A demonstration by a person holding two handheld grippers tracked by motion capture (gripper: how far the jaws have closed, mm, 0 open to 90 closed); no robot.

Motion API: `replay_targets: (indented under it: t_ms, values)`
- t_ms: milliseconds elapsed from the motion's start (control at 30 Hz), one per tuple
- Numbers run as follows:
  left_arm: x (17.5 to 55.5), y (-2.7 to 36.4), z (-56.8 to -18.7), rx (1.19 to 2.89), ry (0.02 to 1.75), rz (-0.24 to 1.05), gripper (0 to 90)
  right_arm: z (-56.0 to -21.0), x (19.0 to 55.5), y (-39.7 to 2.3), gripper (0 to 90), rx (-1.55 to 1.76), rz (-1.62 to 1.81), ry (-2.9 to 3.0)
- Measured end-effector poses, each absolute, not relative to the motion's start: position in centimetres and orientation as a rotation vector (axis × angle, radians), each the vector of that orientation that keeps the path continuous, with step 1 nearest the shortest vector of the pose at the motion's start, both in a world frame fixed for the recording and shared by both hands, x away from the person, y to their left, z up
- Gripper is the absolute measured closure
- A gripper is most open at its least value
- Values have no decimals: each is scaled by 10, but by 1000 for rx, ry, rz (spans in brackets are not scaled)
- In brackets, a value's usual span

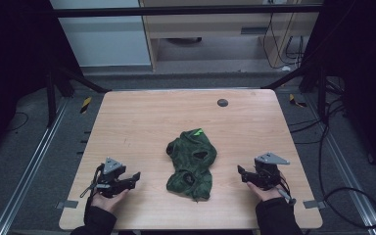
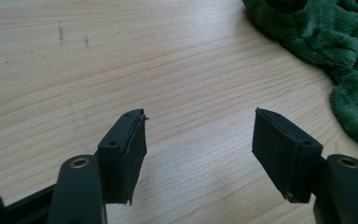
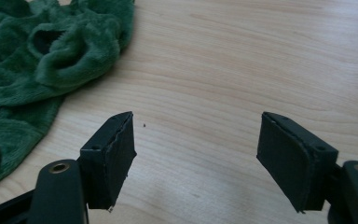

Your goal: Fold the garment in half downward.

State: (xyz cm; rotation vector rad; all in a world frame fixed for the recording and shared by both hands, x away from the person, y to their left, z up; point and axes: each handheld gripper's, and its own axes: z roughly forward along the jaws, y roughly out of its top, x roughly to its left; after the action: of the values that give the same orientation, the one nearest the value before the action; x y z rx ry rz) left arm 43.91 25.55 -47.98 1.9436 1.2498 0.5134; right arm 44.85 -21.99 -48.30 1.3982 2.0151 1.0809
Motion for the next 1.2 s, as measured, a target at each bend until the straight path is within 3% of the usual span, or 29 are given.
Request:
replay_targets:
  t_ms: [467,1200]
  values:
    - [437,249,-475,1939,1210,488,416,-476,444,-208,323,1351,1119,2055]
    - [447,234,-460,1928,1155,450,398,-458,451,-195,358,1303,1183,2071]
